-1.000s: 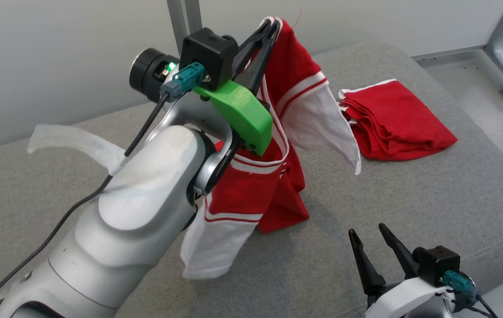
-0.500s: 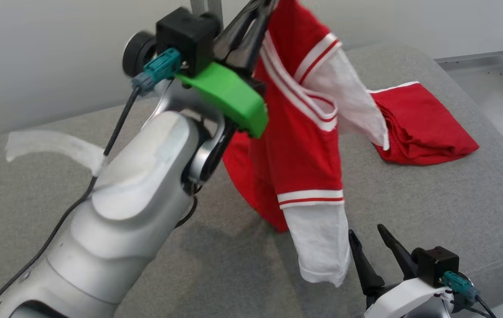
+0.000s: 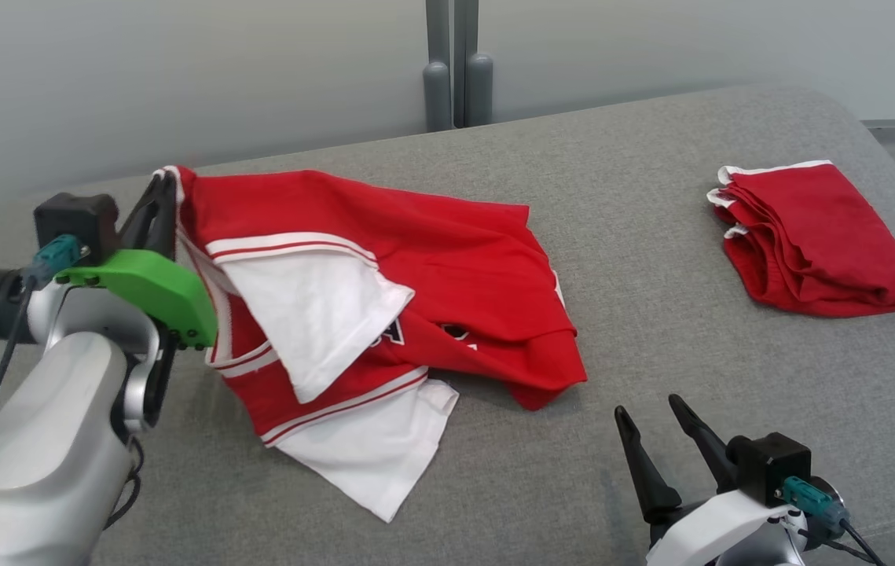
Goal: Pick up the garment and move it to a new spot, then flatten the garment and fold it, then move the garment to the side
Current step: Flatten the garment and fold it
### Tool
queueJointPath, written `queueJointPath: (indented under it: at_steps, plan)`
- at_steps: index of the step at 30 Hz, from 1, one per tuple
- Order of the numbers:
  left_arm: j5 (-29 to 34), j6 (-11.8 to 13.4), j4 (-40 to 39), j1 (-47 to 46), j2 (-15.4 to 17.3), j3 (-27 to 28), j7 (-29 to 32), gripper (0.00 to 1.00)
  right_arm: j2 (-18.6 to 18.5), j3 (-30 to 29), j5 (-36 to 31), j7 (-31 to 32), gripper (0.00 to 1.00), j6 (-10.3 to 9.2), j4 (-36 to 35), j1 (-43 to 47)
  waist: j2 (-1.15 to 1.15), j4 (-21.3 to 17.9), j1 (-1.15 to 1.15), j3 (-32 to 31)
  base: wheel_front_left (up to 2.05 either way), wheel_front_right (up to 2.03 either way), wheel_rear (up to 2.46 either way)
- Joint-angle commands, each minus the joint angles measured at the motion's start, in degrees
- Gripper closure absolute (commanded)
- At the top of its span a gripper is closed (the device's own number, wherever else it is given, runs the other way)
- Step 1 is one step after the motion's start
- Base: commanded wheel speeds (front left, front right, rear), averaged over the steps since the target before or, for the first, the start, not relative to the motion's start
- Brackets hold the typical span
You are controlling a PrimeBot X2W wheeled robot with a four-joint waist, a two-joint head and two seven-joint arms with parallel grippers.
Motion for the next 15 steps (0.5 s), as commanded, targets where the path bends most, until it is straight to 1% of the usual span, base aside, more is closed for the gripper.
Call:
queueJointPath:
  at_steps: [1,4,7,11,15]
  plan:
    - [0.05,0.12,1.06,1.03,1.26,0.37,-0.31,1.0,-0.03,0.2,-0.59,0.43,0.0,-0.07,-0.38,-0.6,0.0,0.43,0.0,0.23,0.0,0.0,0.0]
    - [0.81,0.05,4.08,1.36,2.92,0.17,-0.41,1.0,-0.04,0.62,-0.82,0.99,0.0,-0.07,-0.93,-0.75,0.0,0.07,0.0,0.31,0.0,0.0,0.0]
    - [1.55,-0.56,7.47,0.12,4.12,-0.14,-0.65,1.0,-0.03,0.94,-1.39,1.66,0.0,-0.07,-1.43,-0.85,0.0,-0.62,0.0,0.6,0.0,0.0,0.0]
    - [2.21,-0.79,11.95,-1.74,4.67,-0.19,-1.24,1.0,-0.04,1.31,-2.11,2.47,0.0,-0.07,-2.23,-1.01,0.0,-1.94,0.0,1.29,0.0,0.0,0.0]
    - [2.51,0.14,15.11,-3.14,4.74,0.27,-2.43,1.0,-0.03,1.5,-2.49,2.95,0.0,-0.07,-2.86,-0.98,0.0,-2.83,0.0,1.73,0.0,0.0,0.0]
